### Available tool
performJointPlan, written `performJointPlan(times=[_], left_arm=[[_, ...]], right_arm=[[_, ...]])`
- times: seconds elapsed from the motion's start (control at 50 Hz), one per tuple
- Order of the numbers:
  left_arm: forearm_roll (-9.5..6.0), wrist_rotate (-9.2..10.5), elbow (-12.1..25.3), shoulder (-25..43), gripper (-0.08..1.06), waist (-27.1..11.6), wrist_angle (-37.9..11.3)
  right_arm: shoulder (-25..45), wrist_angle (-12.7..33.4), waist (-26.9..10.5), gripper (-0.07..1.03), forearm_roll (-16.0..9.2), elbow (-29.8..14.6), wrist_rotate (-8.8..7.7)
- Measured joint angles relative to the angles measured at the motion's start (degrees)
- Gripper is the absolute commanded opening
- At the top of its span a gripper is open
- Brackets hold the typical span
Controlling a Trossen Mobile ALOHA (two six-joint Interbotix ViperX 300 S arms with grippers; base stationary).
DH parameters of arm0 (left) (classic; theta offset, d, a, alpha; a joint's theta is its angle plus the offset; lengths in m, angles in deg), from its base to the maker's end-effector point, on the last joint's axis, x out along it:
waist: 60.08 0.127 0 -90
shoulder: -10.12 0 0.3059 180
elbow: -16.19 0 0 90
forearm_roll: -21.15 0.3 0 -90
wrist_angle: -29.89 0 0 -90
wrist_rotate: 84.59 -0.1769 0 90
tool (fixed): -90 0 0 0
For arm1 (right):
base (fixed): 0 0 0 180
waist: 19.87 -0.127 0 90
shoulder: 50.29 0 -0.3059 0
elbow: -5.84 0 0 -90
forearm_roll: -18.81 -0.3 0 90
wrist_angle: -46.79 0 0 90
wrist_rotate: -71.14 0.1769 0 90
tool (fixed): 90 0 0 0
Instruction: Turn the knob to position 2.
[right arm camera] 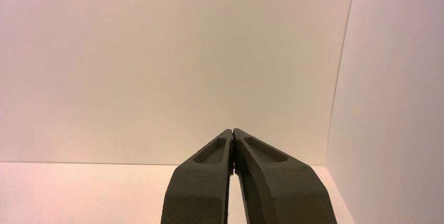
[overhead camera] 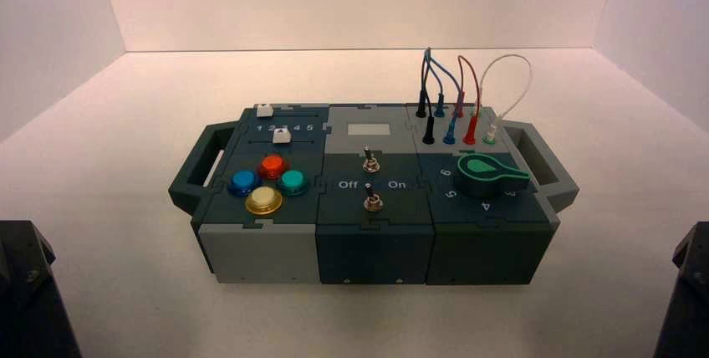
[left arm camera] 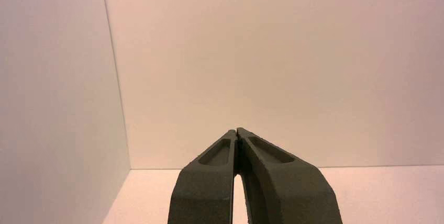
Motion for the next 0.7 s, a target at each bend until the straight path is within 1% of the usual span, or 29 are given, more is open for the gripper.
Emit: performJointPlan(times=[0.36,0.52,0.62,0.64,0.7], left_arm=[[0.0,0.0,0.0,0.0,-0.03,0.0,0.0],[0.0,0.0,0.1,0.1,-0.03,0.0,-0.8],[-0.09,0.0,0.7,0.4,-0.03,-0.2,-2.9],[-0.09,0.0,1.1,0.6,-0.03,-0.5,-4.1],[-0.09,-0.09,1.9,1.1,-0.03,-1.1,-5.9]], right_arm=[[0.0,0.2,0.0,-0.02,0.0,0.0,0.0],[0.0,2.8,0.0,-0.02,0.0,0.0,0.0],[0.0,6.2,0.0,-0.02,0.1,-0.5,0.0],[0.0,6.4,-0.1,-0.02,0.0,-0.6,-0.09],[0.3,9.1,-0.4,-0.02,0.0,-1.2,0.0]])
